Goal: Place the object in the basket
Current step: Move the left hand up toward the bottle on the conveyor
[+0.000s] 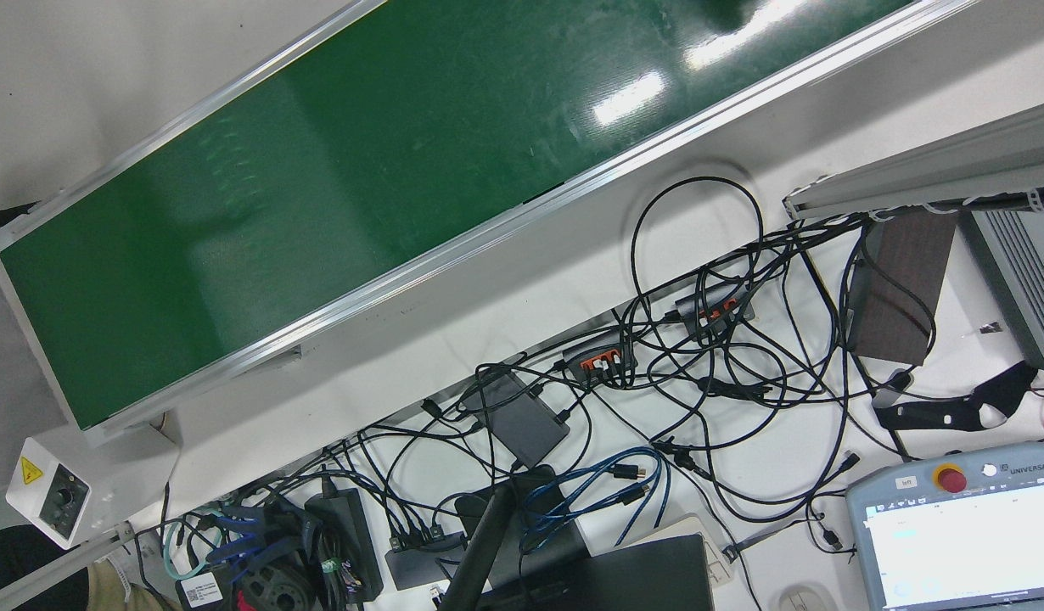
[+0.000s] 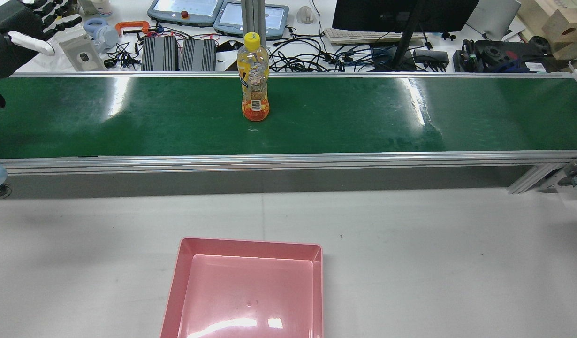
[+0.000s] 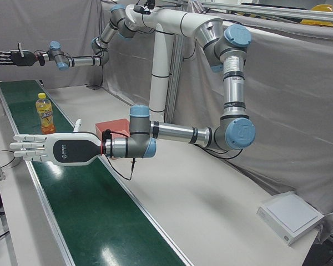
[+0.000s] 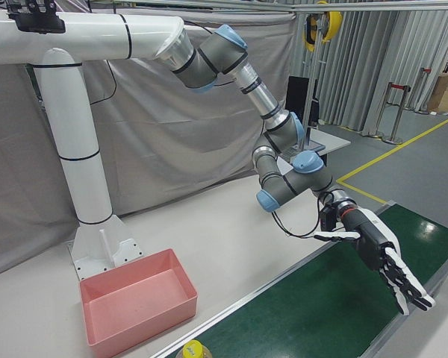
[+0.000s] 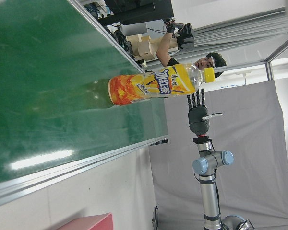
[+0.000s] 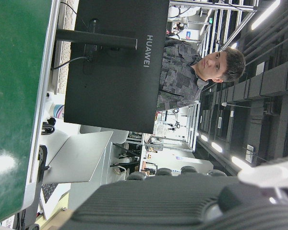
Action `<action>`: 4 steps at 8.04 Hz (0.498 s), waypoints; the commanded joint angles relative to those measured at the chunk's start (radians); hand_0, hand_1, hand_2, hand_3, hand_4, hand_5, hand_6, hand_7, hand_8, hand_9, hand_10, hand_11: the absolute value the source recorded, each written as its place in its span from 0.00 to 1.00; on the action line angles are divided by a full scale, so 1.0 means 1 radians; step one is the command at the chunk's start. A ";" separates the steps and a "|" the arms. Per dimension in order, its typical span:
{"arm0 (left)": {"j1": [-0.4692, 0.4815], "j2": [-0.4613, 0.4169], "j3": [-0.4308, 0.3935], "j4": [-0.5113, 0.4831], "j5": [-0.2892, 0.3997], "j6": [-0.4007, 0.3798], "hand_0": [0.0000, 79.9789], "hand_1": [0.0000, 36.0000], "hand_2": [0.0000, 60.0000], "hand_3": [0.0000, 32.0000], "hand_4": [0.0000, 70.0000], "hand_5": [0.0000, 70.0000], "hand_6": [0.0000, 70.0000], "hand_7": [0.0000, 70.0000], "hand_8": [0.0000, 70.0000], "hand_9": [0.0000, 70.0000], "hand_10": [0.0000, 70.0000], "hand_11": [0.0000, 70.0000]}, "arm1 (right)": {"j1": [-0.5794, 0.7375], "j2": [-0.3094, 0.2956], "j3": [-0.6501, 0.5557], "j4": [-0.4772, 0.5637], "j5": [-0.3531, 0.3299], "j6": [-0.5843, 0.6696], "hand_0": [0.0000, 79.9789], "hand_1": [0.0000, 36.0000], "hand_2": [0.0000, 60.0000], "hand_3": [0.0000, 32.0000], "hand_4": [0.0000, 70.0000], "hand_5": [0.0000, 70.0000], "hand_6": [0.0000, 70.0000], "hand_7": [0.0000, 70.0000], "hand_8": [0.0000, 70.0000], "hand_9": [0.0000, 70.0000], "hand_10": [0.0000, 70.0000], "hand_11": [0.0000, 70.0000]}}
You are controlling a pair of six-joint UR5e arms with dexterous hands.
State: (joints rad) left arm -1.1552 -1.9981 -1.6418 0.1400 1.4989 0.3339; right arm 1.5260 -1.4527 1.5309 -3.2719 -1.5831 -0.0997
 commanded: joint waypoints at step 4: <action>0.072 -0.033 0.010 -0.031 -0.012 0.039 0.64 0.13 0.00 0.00 0.06 0.05 0.00 0.00 0.00 0.01 0.11 0.19 | 0.000 0.000 0.000 0.000 0.000 0.000 0.00 0.00 0.00 0.00 0.00 0.00 0.00 0.00 0.00 0.00 0.00 0.00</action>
State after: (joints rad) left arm -1.1075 -2.0121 -1.6345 0.1161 1.4941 0.3490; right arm 1.5261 -1.4527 1.5309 -3.2720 -1.5831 -0.0997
